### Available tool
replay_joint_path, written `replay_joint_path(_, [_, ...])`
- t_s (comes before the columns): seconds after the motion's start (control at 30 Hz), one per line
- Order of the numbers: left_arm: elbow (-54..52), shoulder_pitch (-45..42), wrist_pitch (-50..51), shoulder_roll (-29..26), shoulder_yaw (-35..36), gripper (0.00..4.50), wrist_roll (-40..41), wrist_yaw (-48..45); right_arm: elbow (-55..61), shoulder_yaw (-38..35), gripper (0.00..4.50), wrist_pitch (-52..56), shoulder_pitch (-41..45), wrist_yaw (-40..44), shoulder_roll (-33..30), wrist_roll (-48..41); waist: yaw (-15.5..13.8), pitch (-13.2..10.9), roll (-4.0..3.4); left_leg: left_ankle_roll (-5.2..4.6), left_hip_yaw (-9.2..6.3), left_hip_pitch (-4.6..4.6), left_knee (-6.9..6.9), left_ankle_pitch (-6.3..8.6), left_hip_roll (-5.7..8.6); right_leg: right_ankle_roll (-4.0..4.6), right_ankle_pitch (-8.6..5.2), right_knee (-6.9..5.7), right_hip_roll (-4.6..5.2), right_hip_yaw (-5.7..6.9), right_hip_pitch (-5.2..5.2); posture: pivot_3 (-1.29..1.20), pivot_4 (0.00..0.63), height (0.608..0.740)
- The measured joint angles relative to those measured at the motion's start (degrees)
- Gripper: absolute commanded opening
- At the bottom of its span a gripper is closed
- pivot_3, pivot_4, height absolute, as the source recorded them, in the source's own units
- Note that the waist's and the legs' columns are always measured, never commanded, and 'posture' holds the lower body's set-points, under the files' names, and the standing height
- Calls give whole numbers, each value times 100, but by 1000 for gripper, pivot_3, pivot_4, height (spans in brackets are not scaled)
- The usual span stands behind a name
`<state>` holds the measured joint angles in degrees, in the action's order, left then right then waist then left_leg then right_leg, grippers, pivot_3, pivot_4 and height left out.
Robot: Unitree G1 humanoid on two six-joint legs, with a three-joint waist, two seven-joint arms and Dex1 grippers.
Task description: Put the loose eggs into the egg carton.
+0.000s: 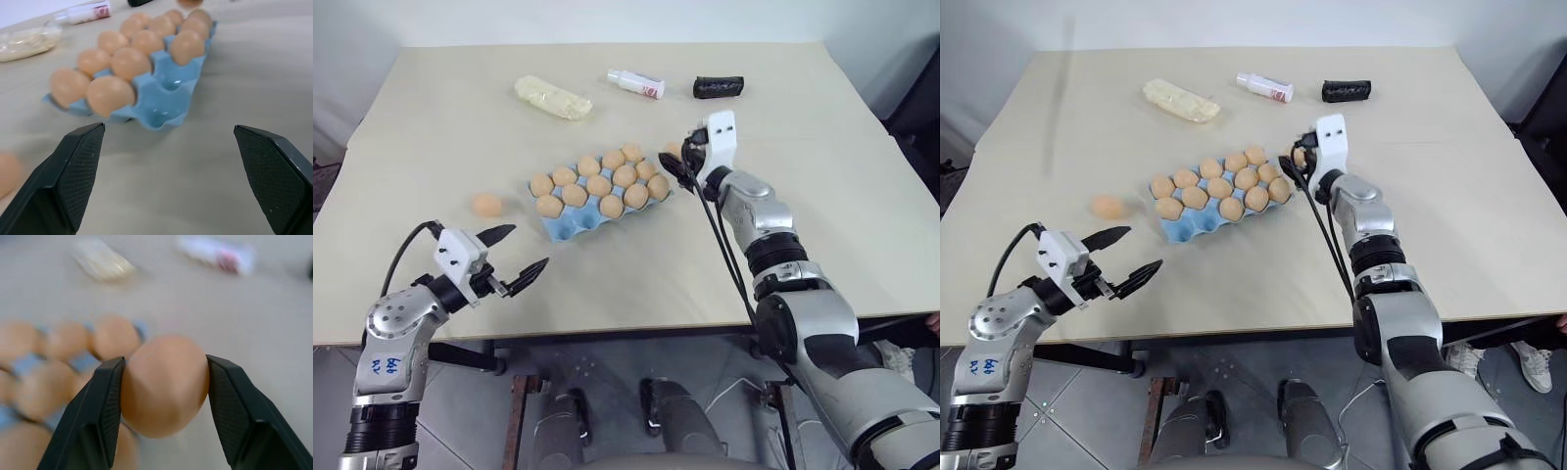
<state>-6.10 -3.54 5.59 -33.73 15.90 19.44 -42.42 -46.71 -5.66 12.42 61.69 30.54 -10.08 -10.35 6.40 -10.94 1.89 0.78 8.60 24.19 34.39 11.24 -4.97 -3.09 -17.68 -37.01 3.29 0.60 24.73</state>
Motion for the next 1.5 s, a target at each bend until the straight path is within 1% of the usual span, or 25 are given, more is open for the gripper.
replay_joint_path(0.13, [2,251,-68,-20,304,4500,42,39,1462,530,2460,912,-508,361,399,-169,-4,0,0,11,-3,1,-8,5,-2,4,-2,1,2,3,3,0,150,740])
replay_joint_path(0.23, [4,416,-77,-27,458,4500,58,47,2262,1053,2460,1561,-808,476,733,-219,-11,0,0,15,-3,3,-12,7,-1,7,-4,2,7,7,7,0,150,740])
replay_joint_path(0.37, [-10,499,-75,-28,530,4500,62,64,2706,1562,2460,1875,-929,434,968,-82,-24,5,8,18,-4,4,-13,9,4,9,-4,6,17,13,4,0,150,740])
replay_joint_path(0.5, [-84,548,-55,-21,541,4500,65,115,2665,1831,2460,1802,-1154,412,1070,38,-23,8,14,18,-3,7,-25,10,10,9,-4,16,24,14,5,0,150,740])
replay_joint_path(0.63, [-288,563,-6,-15,542,4500,90,163,2610,1847,3449,1749,-1157,415,1007,95,-22,8,14,18,-3,6,-36,10,9,12,-6,21,23,17,8,0,150,740])
replay_joint_path(0.73, [-292,562,30,-15,542,4500,102,164,2613,1823,4473,1742,-1157,430,930,85,-2,8,14,19,-1,7,-38,9,8,13,-7,21,20,15,13,0,150,740])
replay_joint_path(0.8, [-292,558,38,-15,541,4500,104,164,2646,1779,4473,1739,-1156,444,910,72,-4,8,14,19,-1,6,-37,9,7,13,-7,19,17,16,11,0,150,740])
replay_joint_path(0.97, [-288,480,72,-15,523,4500,105,161,3295,1691,4473,1692,-1493,815,467,-86,-54,8,14,17,-3,7,-37,9,11,12,-6,26,21,18,7,0,150,740])
replay_joint_path(1.07, [-277,421,72,-17,472,4500,103,144,4020,1632,4473,919,-2180,1506,-228,-213,-140,8,14,12,-6,7,-40,14,12,9,-6,49,19,27,-4,0,150,740])
replay_joint_path(1.17, [-215,496,71,-40,478,4500,103,78,4235,1351,4473,113,-2943,2131,-785,-389,-177,8,15,5,-4,6,-40,18,14,4,-6,59,18,30,-10,0,150,740])
replay_joint_path(1.3, [-200,563,81,-65,487,4500,109,-5,4221,938,4473,-535,-3586,2651,-1150,-713,-146,8,16,6,1,-5,-36,18,11,0,-4,54,11,29,-14,0,150,740])
replay_joint_path(1.4, [-149,675,80,-75,521,4500,109,-19,4164,715,4473,-769,-3801,2846,-1294,-873,-141,8,16,10,-4,-9,-30,16,7,2,-5,47,8,19,-14,0,150,740])
replay_joint_path(1.5, [16,727,75,-75,626,4500,101,47,4134,579,4473,-871,-3831,2907,-1354,-979,-143,8,16,11,-10,-10,-25,15,7,4,-4,43,9,18,-15,0,150,740])
